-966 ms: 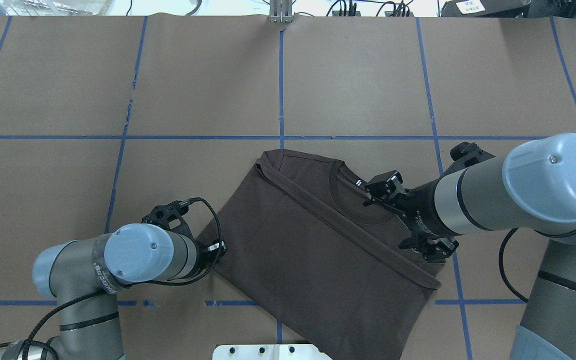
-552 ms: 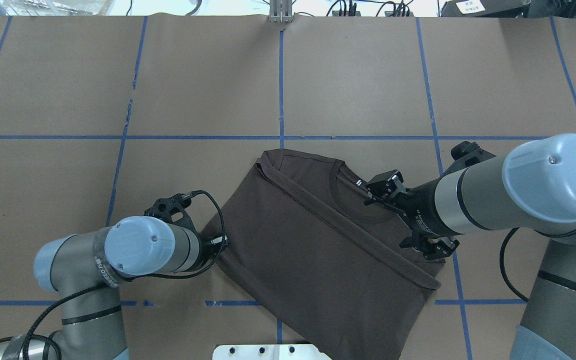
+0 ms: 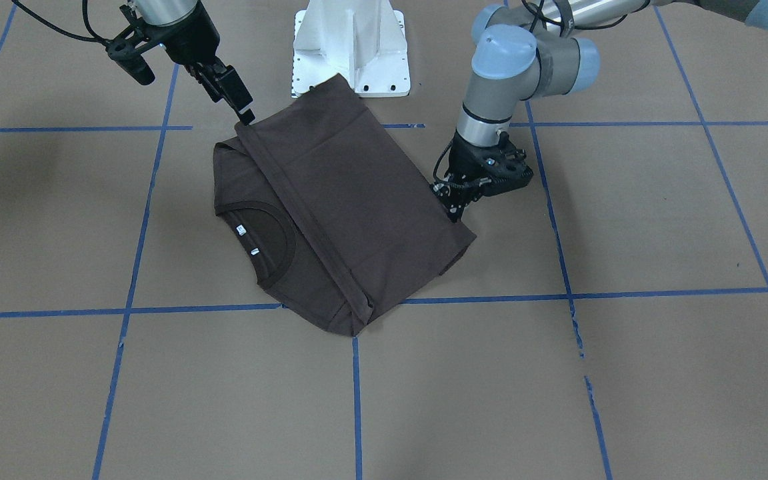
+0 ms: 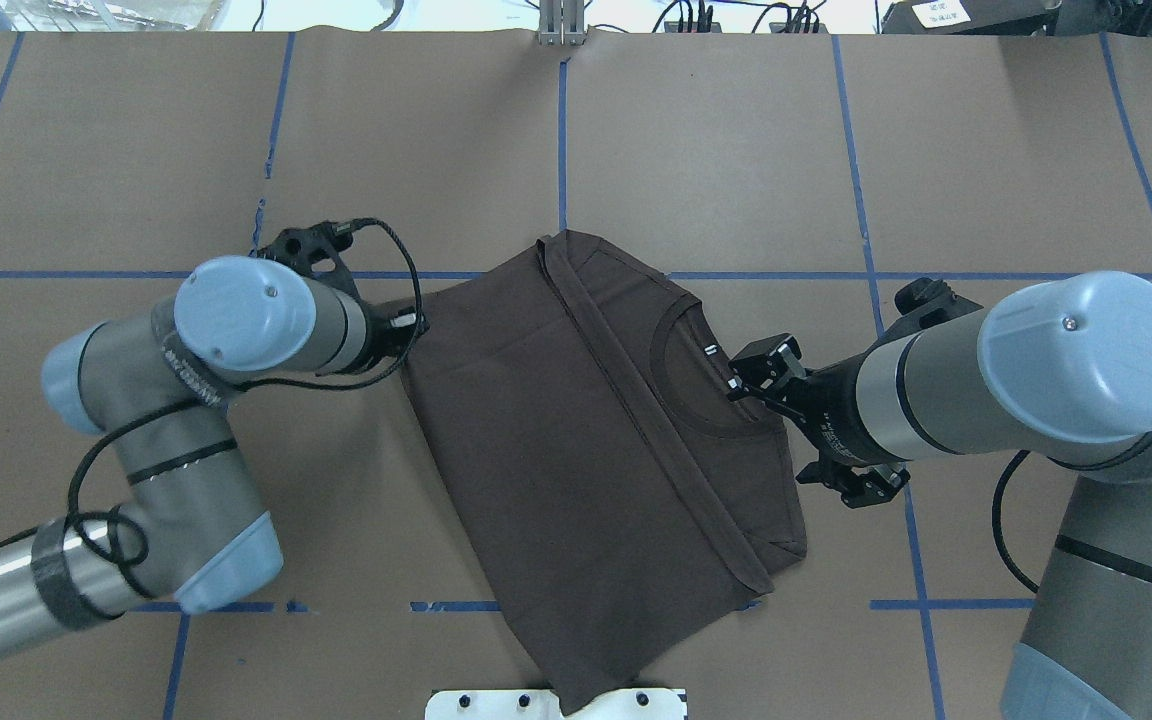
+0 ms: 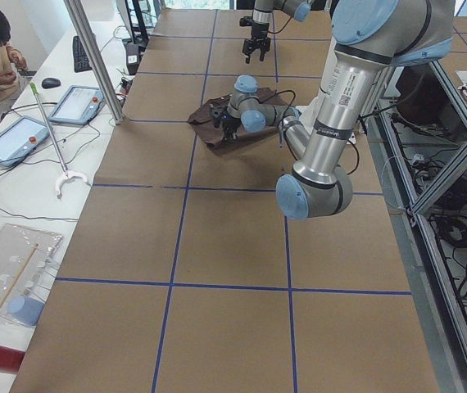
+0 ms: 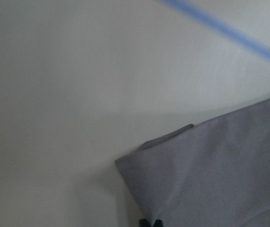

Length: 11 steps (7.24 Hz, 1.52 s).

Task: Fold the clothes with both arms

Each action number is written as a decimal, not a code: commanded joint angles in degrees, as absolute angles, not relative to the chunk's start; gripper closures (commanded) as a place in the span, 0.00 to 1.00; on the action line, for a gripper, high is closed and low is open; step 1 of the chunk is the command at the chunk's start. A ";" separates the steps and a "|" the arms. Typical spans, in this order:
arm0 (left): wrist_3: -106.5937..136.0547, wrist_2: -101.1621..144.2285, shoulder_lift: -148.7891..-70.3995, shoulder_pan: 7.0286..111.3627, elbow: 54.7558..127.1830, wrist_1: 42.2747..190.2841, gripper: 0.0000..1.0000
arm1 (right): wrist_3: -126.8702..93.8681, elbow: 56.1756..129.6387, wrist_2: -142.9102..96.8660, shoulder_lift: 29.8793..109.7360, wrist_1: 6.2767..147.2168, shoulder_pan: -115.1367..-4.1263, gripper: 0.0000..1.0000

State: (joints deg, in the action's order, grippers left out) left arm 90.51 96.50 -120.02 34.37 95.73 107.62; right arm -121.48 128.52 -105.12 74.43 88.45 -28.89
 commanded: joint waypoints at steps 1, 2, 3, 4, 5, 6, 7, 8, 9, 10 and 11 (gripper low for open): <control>86.93 96.59 -132.57 42.51 71.15 125.21 1.00 | -121.46 123.95 -102.31 70.34 88.42 -28.83 0.00; 85.44 96.94 -134.80 44.19 65.62 130.64 0.80 | -121.29 122.53 -101.61 69.53 88.24 -28.48 0.00; 84.82 97.47 -134.65 44.30 66.18 132.17 0.42 | -120.24 120.43 -99.95 67.26 86.76 -27.43 0.00; 86.21 102.43 -130.30 43.69 75.23 132.80 0.40 | -114.14 114.32 -100.37 63.15 84.75 -26.38 0.00; 87.87 109.61 -123.55 43.68 84.98 132.45 0.39 | -105.38 107.73 -100.46 60.06 85.16 -24.28 0.00; 87.89 111.17 -120.01 44.03 90.04 132.36 0.39 | -94.85 103.84 -101.07 59.86 84.90 -23.91 0.00; 87.89 111.36 -117.62 44.12 92.44 132.36 0.39 | -87.00 103.02 -103.86 59.33 85.42 -23.82 0.00; 87.89 111.27 -117.42 44.12 92.29 132.36 0.39 | -80.75 99.01 -103.54 55.67 90.30 -22.51 0.00; 87.89 111.27 -117.25 44.12 92.20 132.36 0.39 | -75.12 94.44 -103.45 50.59 95.31 -21.89 0.00; 87.89 111.18 -116.20 44.12 92.20 132.36 0.39 | -71.06 94.05 -103.53 50.02 96.84 -21.19 0.00; 87.89 111.18 -115.93 44.21 92.46 132.45 0.39 | -69.71 93.96 -103.71 49.84 96.94 -20.83 0.00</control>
State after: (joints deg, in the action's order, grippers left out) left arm 87.89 111.20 -116.55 44.15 92.22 132.39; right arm -73.07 94.85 -103.53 50.89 95.61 -21.46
